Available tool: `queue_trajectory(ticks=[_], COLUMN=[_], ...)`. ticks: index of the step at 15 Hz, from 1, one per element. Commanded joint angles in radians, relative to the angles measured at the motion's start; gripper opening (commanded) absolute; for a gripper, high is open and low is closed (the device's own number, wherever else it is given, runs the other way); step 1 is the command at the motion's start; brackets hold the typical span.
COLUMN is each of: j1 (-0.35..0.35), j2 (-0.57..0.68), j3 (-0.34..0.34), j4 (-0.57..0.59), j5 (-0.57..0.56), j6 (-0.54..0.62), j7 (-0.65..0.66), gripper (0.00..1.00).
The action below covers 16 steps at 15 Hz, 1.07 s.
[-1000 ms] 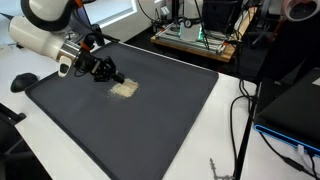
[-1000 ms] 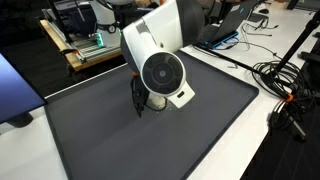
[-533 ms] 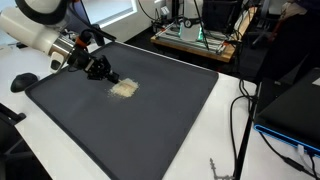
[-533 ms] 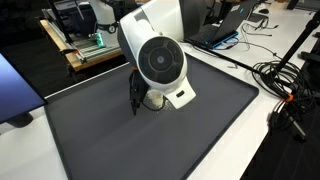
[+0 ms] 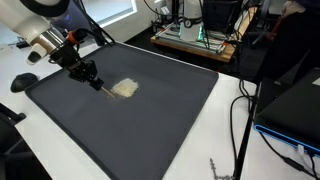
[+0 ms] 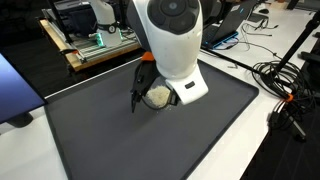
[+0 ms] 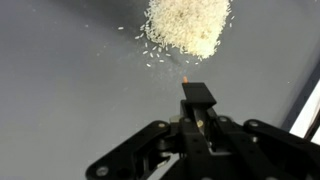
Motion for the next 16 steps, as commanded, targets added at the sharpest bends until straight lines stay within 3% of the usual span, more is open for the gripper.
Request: queue_trajectory(ticks=[1, 5, 6, 11, 16], j1=[0.060, 0.119, 0.088, 0.101, 0.094], j2=[-0.161, -0.274, -0.304, -0.451, -0.593], j3=[-0.062, -0.120, -0.061, -0.032, 0.016], j4=[-0.240, -0.409, -0.450, -0.673, -0.912], j5=[-0.045, -0.067, -0.131, -0.237, -0.247], j6=[0.148, 0.267, 0.301, 0.489, 0.706], j7=[0.043, 0.076, 0.110, 0.212, 0.272], gripper=[0.03, 0.03, 0.03, 0.03, 0.03])
